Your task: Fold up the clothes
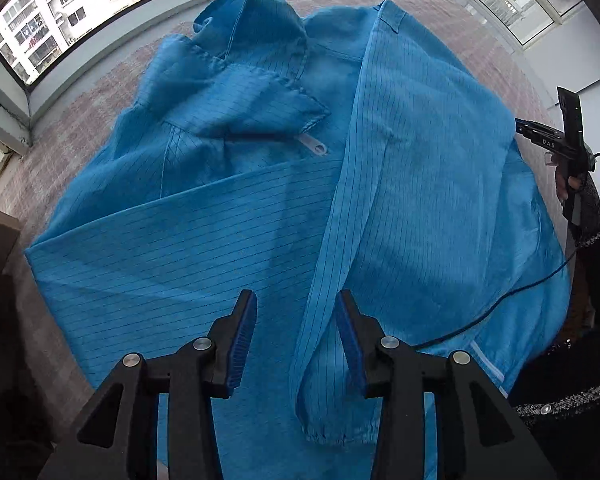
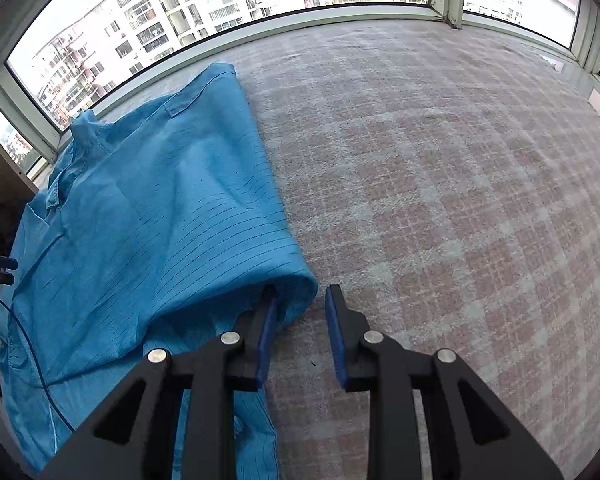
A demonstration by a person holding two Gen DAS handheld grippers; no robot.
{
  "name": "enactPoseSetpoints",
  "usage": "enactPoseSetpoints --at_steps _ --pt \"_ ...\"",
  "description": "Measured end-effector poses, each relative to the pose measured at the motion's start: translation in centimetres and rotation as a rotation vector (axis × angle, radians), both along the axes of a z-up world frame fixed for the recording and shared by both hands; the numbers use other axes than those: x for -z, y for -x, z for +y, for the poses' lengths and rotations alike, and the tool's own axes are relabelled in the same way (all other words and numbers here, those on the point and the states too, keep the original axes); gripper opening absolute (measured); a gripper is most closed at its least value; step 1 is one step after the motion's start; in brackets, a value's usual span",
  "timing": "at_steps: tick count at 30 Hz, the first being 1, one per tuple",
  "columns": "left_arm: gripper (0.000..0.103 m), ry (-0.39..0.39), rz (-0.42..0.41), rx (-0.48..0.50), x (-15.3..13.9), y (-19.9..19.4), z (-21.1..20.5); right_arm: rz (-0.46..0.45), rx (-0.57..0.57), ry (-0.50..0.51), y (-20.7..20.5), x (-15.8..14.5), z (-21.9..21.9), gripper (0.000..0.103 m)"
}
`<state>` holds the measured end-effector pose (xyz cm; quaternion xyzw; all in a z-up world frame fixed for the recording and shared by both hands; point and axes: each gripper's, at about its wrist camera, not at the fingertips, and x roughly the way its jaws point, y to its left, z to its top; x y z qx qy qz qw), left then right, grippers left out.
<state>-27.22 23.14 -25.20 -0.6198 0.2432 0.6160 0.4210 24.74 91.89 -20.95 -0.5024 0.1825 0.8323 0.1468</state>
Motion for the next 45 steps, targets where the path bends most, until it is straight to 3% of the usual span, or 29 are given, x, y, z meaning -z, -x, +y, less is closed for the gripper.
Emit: enactPoseSetpoints --at_steps 7,9,10,15,20,25,27,30,32,36,40,42,45 --pt "0.039 -0.042 -0.069 -0.032 2.1 -2.0 -2.3 -0.037 0.002 -0.034 0.6 0.0 -0.4 0.025" --pt "0.025 -0.04 -0.086 -0.005 2.7 -2.5 -1.7 -0.047 0.005 -0.038 0.7 -0.1 -0.5 0.025" --pt "0.001 -0.036 -0.087 0.008 2.8 -2.7 -1.4 -0.046 0.009 -0.036 0.5 -0.2 -0.6 0.025" --pt "0.001 0.005 0.038 0.035 1.5 -0.8 -0.5 -0.034 0.015 -0.032 -0.5 -1.7 -1.3 0.027" --pt "0.001 0.064 0.174 -0.028 0.1 5.5 -0.6 -0.045 -0.034 -0.024 -1.0 -2.7 -3.5 0.036" --pt "0.001 0.115 0.213 -0.04 1.1 9.7 -0.2 -0.017 -0.106 -0.032 -0.8 -4.4 -6.1 0.036" --pt "0.001 0.141 0.218 -0.025 1.8 10.0 0.1 0.02 -0.116 -0.039 -0.3 -5.5 -6.6 0.036" --pt "0.001 0.1 0.164 0.016 1.9 8.3 0.5 0.044 -0.145 -0.041 1.1 -6.6 -7.4 0.036" --pt "0.001 0.044 0.176 0.068 0.2 5.8 1.3 0.032 -0.177 -0.055 2.6 -6.6 -8.0 0.039" --pt "0.001 -0.074 0.244 0.178 -4.3 0.7 3.5 -0.067 -0.199 -0.146 5.9 -3.8 -8.9 0.04" --pt "0.001 -0.162 0.335 0.212 -9.6 0.6 5.1 -0.124 -0.177 -0.134 7.1 -1.1 -8.4 0.04" --pt "0.002 -0.151 0.385 0.211 -11.3 1.9 5.7 -0.133 -0.164 -0.127 7.1 -0.2 -8.3 0.04" --pt "0.002 -0.079 0.394 0.147 -10.1 4.7 4.1 -0.134 -0.159 -0.131 6.9 0.4 -8.3 0.041"
